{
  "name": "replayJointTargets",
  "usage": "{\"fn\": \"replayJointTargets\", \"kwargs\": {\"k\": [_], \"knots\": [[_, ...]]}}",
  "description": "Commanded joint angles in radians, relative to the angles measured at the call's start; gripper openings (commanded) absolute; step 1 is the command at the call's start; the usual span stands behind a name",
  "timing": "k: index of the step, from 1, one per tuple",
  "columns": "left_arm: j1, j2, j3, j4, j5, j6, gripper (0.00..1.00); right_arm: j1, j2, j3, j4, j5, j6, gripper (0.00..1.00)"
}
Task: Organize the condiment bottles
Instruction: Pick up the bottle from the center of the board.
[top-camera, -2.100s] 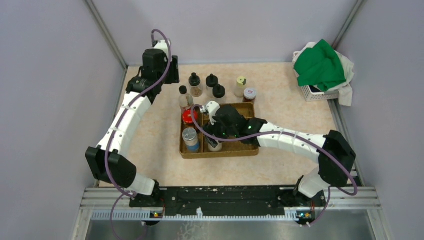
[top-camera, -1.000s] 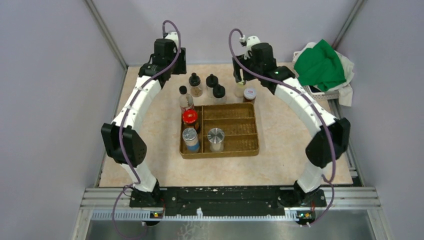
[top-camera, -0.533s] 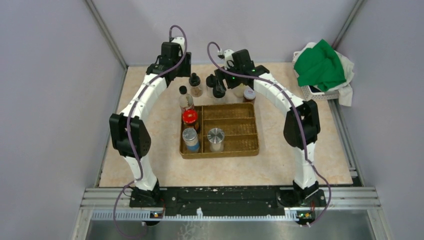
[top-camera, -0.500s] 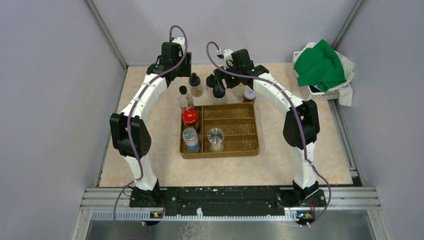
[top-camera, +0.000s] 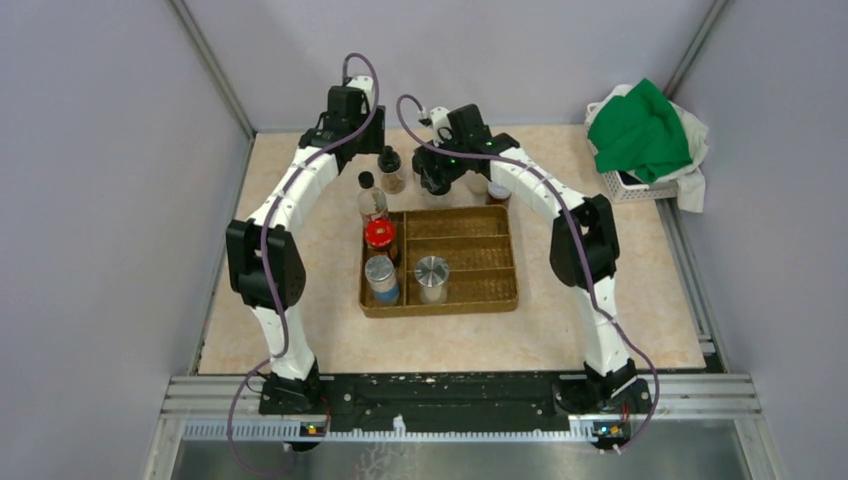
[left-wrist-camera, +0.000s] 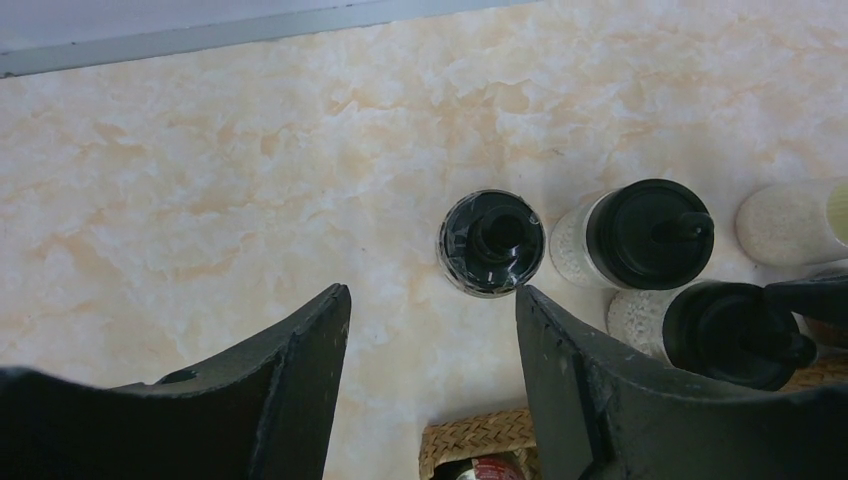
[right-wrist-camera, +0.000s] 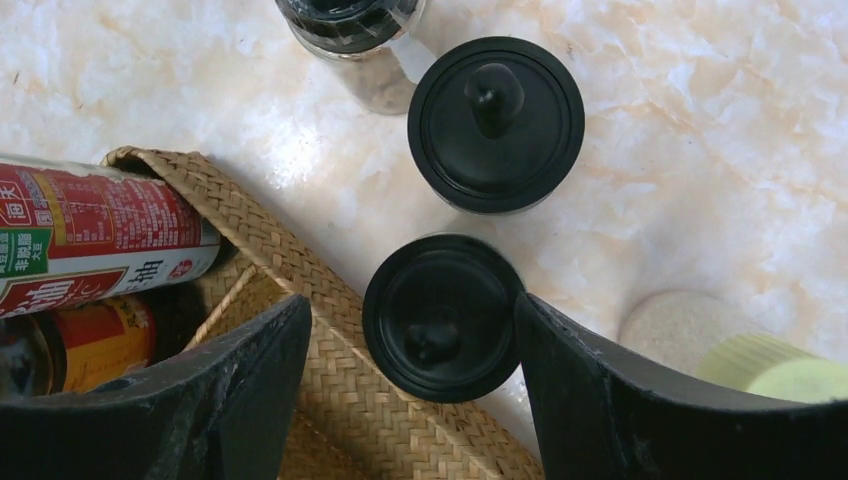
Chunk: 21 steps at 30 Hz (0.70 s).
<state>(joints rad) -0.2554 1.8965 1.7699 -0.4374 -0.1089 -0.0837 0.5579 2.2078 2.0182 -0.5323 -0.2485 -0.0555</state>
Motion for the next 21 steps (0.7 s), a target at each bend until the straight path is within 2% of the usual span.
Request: {"fn": "replayJointTargets", "kwargs": {"k": [1,9,21], "knots": [[0.005,0.0,0.002,0.065,0.005,-0.001,0.68,0.017,0.023,0.052,-0.004,0.034,-0.009,0.74],[0.006,0.01,-0.008,0.08,0.007,-0.001,0.67,0.021,0.056,0.079,-0.023,0.105,-0.012,0.74],[0.006,0.013,-0.029,0.099,0.019,-0.009,0.67,0.029,-0.045,-0.067,0.091,0.131,-0.022,0.75]]}}
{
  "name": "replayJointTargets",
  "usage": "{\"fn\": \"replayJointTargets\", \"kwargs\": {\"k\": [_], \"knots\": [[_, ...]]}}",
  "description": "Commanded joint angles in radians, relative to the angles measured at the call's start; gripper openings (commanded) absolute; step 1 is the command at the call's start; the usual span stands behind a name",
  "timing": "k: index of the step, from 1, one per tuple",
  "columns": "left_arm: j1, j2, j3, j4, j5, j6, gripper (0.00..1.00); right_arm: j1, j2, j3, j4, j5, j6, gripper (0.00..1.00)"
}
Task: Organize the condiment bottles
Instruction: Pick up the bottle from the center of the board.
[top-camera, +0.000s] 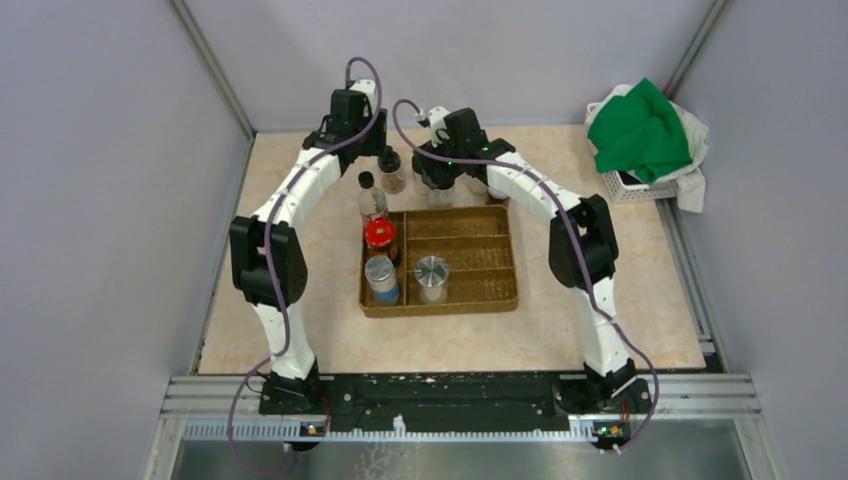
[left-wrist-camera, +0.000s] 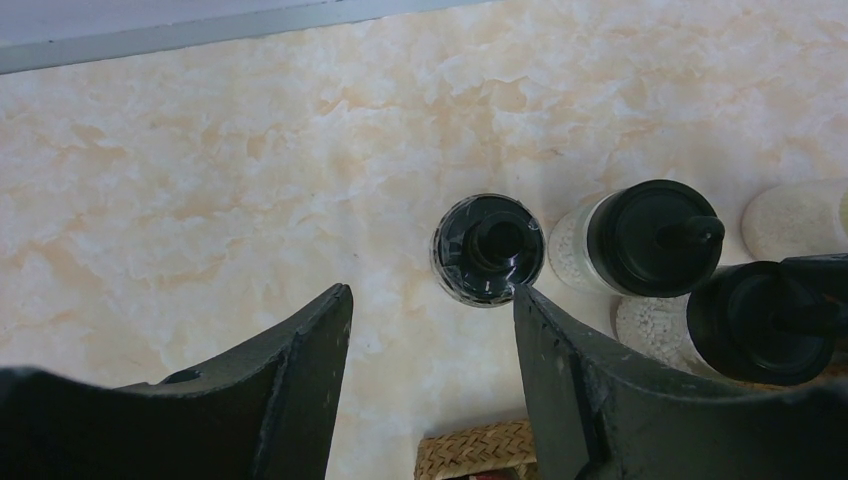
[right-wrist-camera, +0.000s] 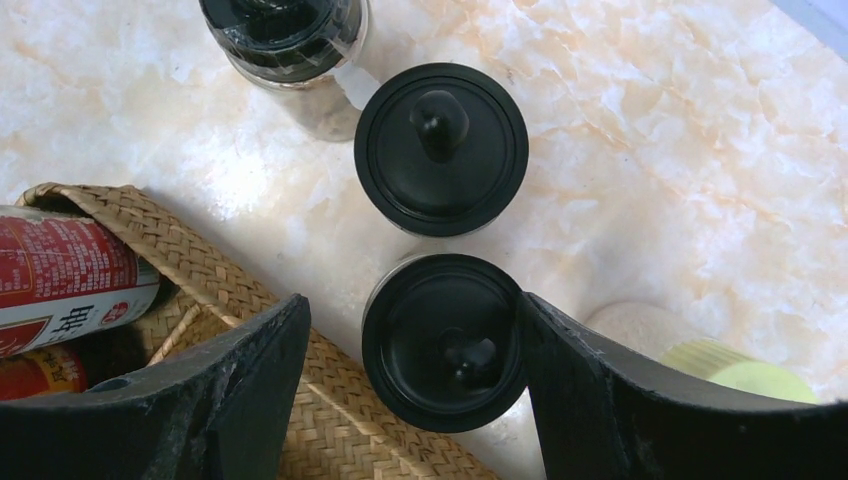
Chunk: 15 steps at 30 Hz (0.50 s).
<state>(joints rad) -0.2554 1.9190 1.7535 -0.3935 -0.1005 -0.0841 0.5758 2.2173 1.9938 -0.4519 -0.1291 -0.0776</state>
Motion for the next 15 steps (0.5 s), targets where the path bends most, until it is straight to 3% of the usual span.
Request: {"fn": "replayJointTargets", "kwargs": {"k": [1,15], "knots": [[0.006,-0.01,-0.015,0.055,0.01,-0.008,0.67,0.011,-0.055,-0.044,0.008,0.014,0.001,0.75],[0.005,-0.022,-0.028,0.055,0.015,-0.012,0.66,0.017,-0.103,-0.101,0.076,-0.007,-0.004,0.75]]}}
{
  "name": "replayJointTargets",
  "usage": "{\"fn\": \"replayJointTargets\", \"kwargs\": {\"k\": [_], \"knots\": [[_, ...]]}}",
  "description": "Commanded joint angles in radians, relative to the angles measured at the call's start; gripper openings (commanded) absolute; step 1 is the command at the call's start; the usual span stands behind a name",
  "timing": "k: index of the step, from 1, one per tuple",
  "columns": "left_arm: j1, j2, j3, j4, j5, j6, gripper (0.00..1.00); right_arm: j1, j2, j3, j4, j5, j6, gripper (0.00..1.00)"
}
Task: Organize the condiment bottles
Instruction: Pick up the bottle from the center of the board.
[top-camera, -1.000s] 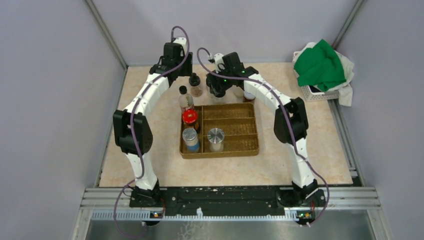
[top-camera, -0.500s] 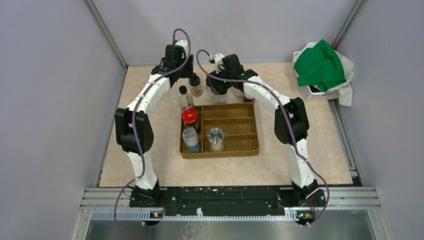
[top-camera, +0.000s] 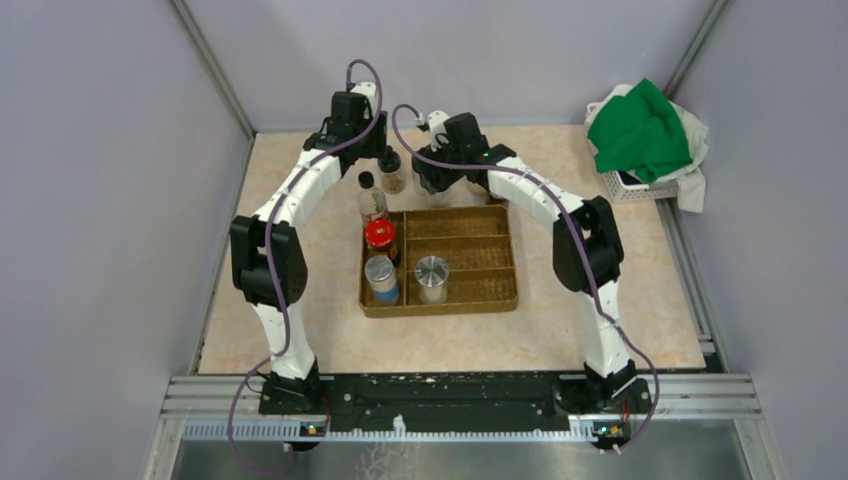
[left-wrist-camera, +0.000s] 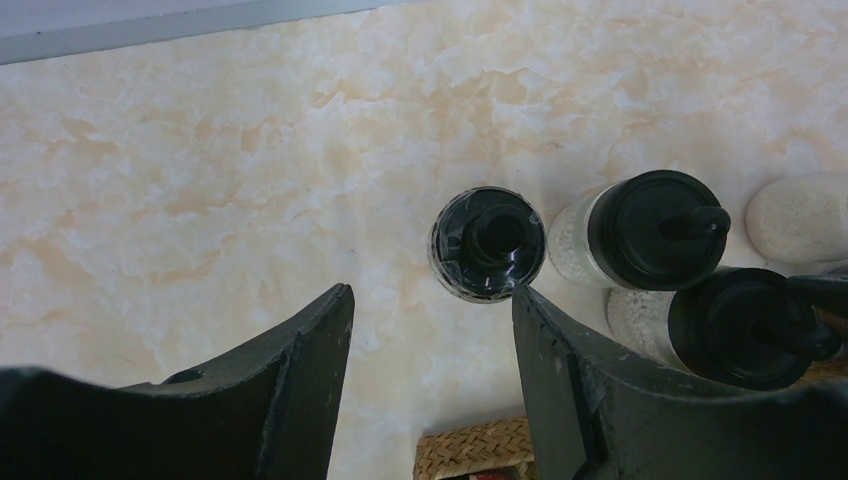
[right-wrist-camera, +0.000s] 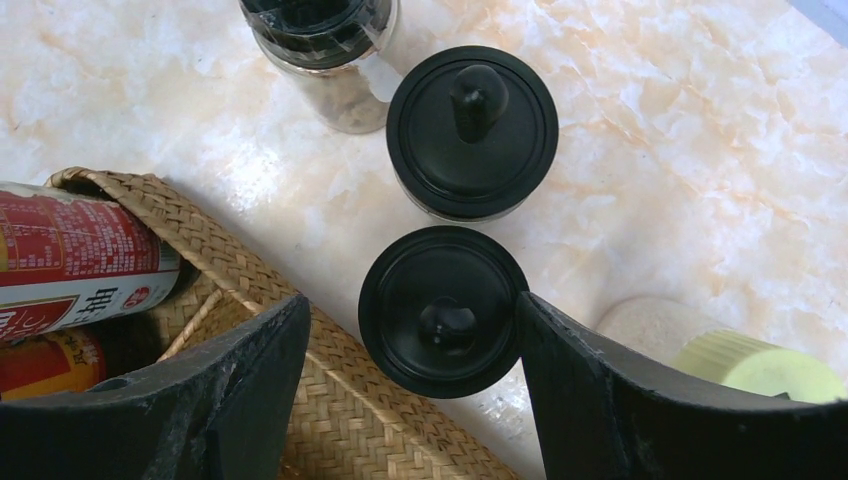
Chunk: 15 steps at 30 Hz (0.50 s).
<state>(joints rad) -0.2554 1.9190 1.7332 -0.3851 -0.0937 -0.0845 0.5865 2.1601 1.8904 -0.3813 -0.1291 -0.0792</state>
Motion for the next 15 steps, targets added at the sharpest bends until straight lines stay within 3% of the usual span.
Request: {"fn": "replayJointTargets", "kwargs": {"k": [1,7,15], "knots": [[0.006,-0.023,-0.008,0.046,0.006,-0.009,0.66,0.006,-0.045,0.002,0.008,-0.011,-0.004,0.75],[0.005,-0.025,-0.008,0.043,-0.001,-0.005,0.66,0.014,-0.054,-0.002,0.026,-0.011,-0.004,0.75],[0.005,-0.024,-0.009,0.044,0.002,-0.006,0.65,0.018,-0.059,0.003,0.022,0.011,-0.016,0.86]]}}
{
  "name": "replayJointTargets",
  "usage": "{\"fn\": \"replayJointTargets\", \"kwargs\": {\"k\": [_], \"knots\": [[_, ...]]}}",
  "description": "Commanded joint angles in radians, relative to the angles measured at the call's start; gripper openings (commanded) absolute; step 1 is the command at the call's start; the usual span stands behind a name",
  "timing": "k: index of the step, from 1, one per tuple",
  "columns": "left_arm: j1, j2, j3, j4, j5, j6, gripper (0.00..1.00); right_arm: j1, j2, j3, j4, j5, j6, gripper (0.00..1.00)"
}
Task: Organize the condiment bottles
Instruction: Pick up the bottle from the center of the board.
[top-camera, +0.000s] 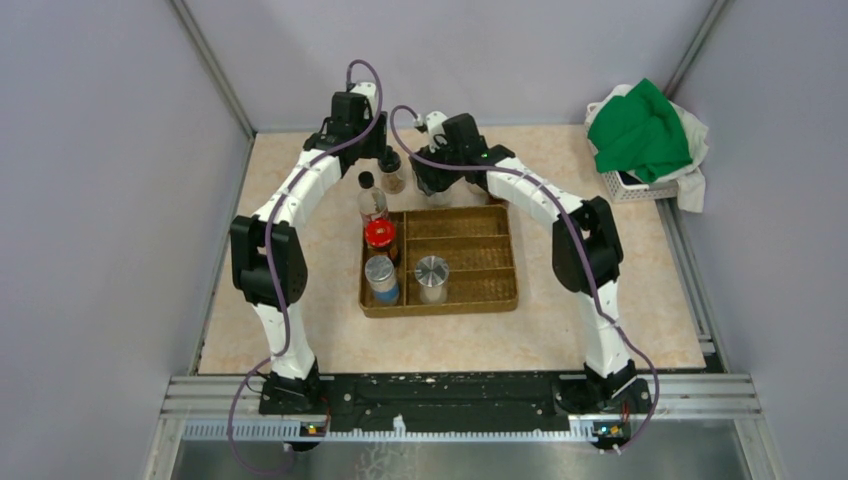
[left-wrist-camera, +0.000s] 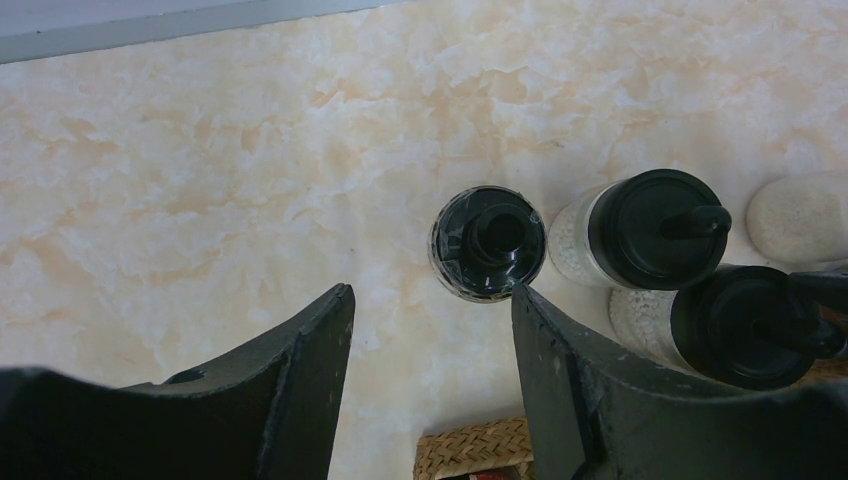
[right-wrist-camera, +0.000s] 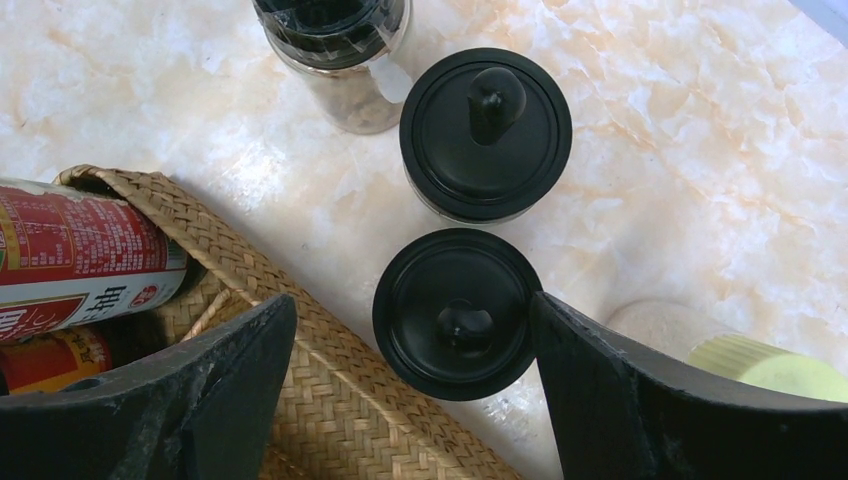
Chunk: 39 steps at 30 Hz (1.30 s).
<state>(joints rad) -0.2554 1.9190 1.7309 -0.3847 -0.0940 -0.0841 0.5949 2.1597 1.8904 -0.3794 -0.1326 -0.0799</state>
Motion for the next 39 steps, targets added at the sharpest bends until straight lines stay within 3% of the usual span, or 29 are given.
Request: {"fn": "replayJointTargets", "kwargs": {"k": [1,16,39], "knots": [[0.005,-0.024,-0.007,0.044,0.002,-0.006,0.66,0.01,-0.06,0.002,0.019,0.024,-0.018,0.86],[0.005,-0.026,-0.01,0.045,0.002,-0.005,0.65,0.025,-0.188,-0.162,0.199,0.063,-0.036,0.86],[0.007,-0.025,-0.01,0.043,-0.004,0.004,0.65,0.021,0.005,0.01,0.094,0.125,-0.016,0.86]]}}
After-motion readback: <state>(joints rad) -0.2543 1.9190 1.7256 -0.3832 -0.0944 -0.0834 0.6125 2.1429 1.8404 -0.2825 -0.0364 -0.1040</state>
